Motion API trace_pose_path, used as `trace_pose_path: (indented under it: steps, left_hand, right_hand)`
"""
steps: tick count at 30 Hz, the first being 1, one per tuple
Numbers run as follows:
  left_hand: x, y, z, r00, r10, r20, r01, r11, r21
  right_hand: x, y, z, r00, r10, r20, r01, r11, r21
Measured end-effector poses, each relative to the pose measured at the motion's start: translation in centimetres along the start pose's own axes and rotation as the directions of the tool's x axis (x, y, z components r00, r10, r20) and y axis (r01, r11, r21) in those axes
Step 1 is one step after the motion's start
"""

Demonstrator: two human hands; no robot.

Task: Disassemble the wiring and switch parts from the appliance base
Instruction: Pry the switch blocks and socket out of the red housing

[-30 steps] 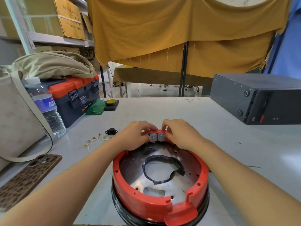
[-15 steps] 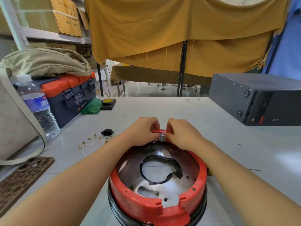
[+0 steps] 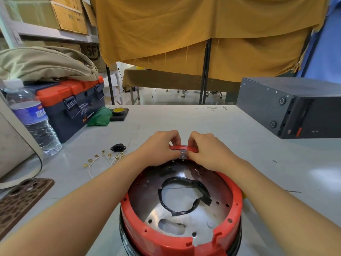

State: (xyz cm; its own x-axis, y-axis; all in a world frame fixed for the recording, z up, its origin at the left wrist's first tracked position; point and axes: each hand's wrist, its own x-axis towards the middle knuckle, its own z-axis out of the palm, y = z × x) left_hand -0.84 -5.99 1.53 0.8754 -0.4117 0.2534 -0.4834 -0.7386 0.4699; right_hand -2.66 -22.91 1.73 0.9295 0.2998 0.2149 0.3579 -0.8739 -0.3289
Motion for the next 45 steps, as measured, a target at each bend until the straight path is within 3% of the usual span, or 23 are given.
trace_pose_path:
  steps: [21,45]
  left_hand:
    - [-0.30,-0.19,0.20,1.000,0.006,-0.031,-0.006,1.000,-0.015]
    - [-0.59,0.73,0.45,0.999,0.029,-0.020,-0.026,0.991,0.132]
  right_hand:
    - [0.23,0.68,0.40,0.999,-0.022,-0.035,0.020,0.999,-0.045]
    - [0.51,0.40,0.60,0.996,-0.030,0.087,0.043,0.986,-0.164]
